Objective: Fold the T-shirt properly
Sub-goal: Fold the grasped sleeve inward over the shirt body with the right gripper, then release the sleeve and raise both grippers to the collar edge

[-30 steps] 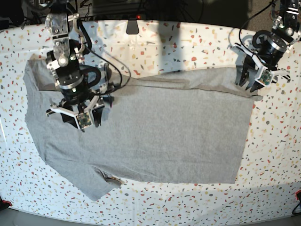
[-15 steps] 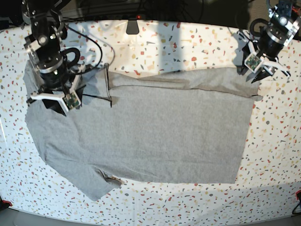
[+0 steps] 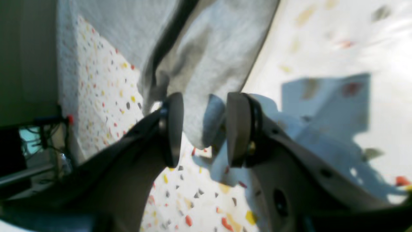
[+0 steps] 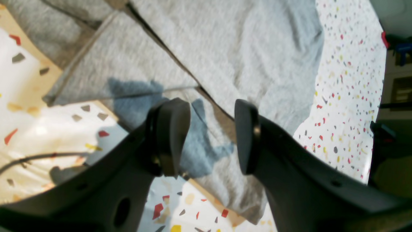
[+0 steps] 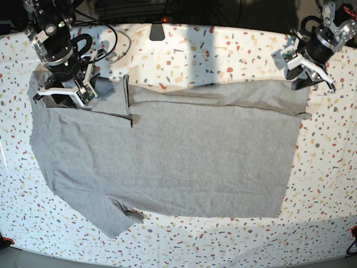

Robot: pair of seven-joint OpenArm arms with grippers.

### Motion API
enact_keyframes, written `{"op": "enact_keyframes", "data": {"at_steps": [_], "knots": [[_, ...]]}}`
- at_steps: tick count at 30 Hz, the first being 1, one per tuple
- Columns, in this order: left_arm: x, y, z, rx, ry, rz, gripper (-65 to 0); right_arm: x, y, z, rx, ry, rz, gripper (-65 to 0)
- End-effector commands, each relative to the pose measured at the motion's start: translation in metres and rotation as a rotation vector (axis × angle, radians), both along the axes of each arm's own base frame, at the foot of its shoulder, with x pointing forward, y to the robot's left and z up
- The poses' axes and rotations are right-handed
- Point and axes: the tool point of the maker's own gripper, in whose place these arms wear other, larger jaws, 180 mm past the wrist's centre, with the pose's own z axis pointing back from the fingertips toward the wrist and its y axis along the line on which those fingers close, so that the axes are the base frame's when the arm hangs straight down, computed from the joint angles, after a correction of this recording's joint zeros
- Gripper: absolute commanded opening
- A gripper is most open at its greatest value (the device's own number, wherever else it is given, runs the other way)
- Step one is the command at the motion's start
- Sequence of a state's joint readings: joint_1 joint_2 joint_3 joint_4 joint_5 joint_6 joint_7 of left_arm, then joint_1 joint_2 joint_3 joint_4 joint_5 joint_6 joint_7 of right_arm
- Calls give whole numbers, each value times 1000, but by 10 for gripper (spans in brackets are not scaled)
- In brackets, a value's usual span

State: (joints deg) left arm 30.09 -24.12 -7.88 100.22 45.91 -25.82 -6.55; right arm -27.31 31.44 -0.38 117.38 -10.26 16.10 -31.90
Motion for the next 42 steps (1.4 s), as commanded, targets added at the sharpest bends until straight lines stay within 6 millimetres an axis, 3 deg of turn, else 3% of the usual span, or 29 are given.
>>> {"op": "enact_keyframes", "data": {"at_steps": [1,6,11,13,15,21,28,32,36,42], "knots": [[6,5,2,1,-18,-1,-428,5,-2,11,-10,-36,5,-381],[14,26,-19,64,15,-3,-428,7,-12,14,-101,-52,2,-381],[15,43,-23,90,33,-25,-441,5,-15,16,-125,-44,-13,-381],[14,47,-24,106,39,-22,-522,2,-14,17,-127,-39,-13,-381],[13,50,-25,117,46,-13,-650,-4,-9,19,-118,-34,1,-381],[13,50,-25,117,48,-12,-650,-42,2,11,-128,71,57,-381],[11,47,-25,78,49,3,-650,-79,-16,-8,-205,230,62,-380],[13,43,-21,14,40,29,-650,-86,-24,-20,-210,277,49,-380],[13,44,-22,11,43,39,-650,-92,-49,-39,-302,314,37,-380],[13,42,-23,5,44,44,-650,-80,-72,-57,-377,284,56,-380]]}}
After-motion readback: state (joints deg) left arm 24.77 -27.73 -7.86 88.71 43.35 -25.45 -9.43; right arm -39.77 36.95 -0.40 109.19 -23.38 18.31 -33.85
